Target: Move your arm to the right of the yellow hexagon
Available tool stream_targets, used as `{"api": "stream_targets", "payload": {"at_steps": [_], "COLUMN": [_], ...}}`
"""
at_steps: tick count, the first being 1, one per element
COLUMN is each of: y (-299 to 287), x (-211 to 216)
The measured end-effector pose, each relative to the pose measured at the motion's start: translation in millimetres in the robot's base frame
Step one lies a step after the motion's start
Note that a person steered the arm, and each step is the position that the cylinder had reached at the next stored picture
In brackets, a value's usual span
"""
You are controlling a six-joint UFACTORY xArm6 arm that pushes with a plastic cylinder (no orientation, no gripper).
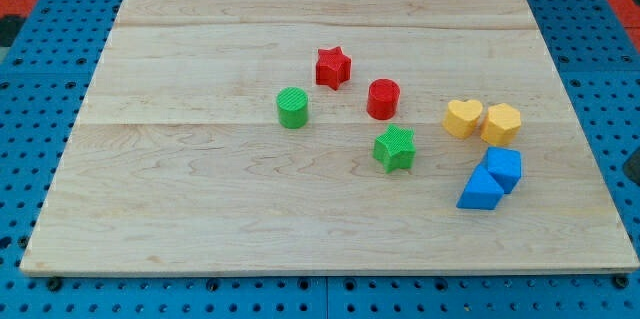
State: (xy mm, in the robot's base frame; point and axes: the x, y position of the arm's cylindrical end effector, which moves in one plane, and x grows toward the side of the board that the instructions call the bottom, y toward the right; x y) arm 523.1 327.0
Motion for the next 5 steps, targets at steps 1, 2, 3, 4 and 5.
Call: {"api": "stream_targets", "payload": {"at_steps": [1,2,3,4,5], "y": [-10.7,-19.6,-30.0,-49.0,-65.6], "x": [0.0,0.0,-0.8,-26.2,-42.5]}}
